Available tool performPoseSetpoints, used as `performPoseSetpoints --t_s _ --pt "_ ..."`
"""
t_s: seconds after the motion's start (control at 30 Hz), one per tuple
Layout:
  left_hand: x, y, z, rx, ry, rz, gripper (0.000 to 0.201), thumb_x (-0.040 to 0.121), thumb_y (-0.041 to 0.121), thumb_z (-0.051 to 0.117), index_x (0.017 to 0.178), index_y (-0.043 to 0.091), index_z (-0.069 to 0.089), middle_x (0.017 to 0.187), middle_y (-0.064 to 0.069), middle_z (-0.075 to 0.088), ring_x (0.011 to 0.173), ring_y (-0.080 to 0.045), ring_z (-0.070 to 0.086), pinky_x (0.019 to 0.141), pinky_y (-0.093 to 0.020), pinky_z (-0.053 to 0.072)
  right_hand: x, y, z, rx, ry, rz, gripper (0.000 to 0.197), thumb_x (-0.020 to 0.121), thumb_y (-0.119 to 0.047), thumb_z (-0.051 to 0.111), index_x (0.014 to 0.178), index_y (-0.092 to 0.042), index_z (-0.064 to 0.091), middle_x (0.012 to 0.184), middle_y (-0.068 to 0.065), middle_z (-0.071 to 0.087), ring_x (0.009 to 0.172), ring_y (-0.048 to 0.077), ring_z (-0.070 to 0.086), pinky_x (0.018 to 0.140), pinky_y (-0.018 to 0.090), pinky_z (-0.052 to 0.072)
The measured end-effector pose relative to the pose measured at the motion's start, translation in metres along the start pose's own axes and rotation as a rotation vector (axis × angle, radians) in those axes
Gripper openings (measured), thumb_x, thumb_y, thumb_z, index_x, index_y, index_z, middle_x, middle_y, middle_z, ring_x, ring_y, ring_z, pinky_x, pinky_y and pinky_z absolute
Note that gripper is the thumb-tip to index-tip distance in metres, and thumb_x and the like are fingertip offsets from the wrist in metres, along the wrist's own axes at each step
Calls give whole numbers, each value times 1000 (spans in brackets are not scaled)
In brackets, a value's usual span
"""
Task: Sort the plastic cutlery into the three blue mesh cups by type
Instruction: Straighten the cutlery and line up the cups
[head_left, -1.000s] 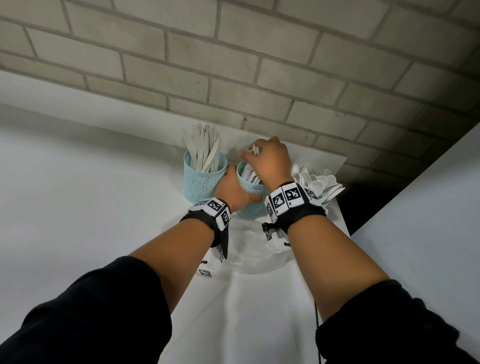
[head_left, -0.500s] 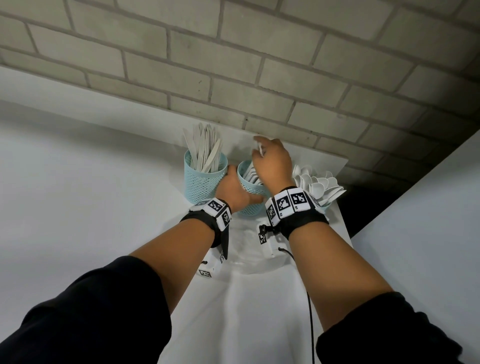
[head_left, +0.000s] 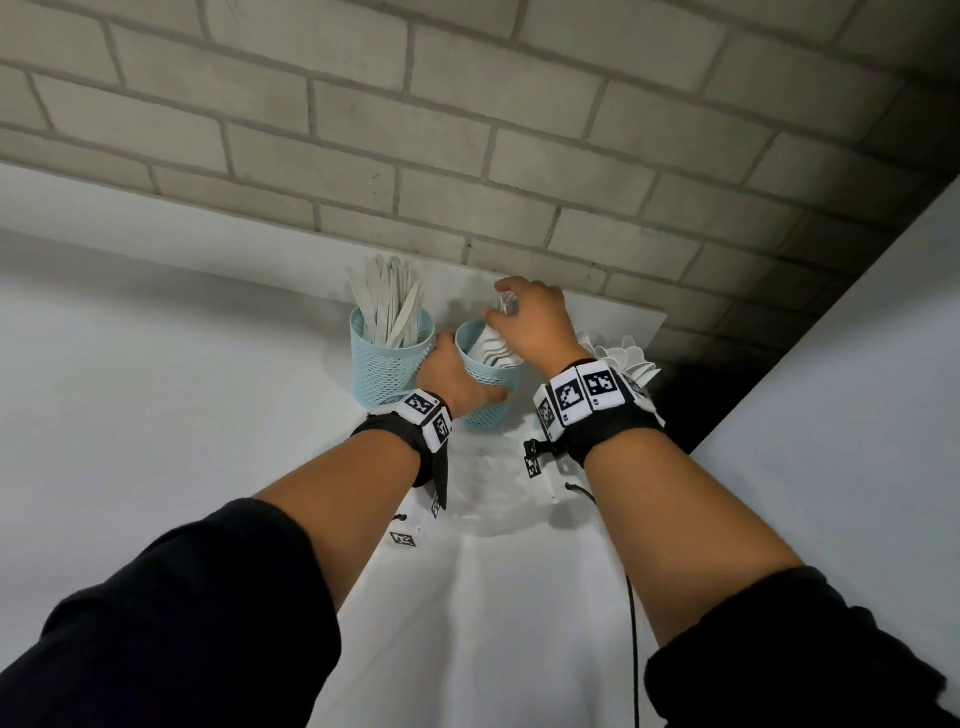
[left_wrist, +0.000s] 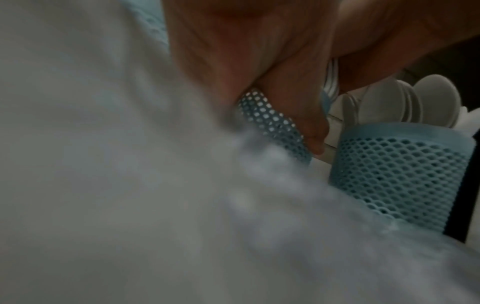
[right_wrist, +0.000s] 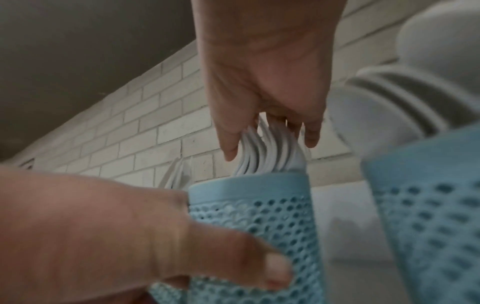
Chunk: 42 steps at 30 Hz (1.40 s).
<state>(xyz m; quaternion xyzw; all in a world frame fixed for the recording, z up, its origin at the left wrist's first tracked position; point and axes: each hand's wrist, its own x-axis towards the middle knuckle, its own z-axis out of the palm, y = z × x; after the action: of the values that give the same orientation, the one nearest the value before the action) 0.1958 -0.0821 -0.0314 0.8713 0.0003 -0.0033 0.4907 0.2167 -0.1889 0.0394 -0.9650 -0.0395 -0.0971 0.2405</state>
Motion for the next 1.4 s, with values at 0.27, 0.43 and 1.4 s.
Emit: performPoseSetpoints --t_s 0.27,0.43,1.4 --pt "-17 13 -11 267 -92 34 80 73 44 75 136 10 40 127 -9 58 116 -26 55 99 -36 45 -18 4 -39 215 158 -38 61 82 -48 64 133 -20 48 138 8 47 133 26 35 107 34 32" --pt "-39 46 -32 581 -285 17 43 89 34 60 114 -1 57 98 -10 63 100 -26 61 84 -28 47 -25 25 -59 330 362 53 55 87 -45 57 134 -17 47 138 11 47 130 28 37 107 39 35" --pt "-21 56 85 -185 -196 61 107 56 28 87 141 9 26 136 -6 46 125 -21 45 108 -38 37 -42 79 -27 173 177 192 83 67 -45 76 138 -29 38 143 7 30 132 28 32 104 40 38"
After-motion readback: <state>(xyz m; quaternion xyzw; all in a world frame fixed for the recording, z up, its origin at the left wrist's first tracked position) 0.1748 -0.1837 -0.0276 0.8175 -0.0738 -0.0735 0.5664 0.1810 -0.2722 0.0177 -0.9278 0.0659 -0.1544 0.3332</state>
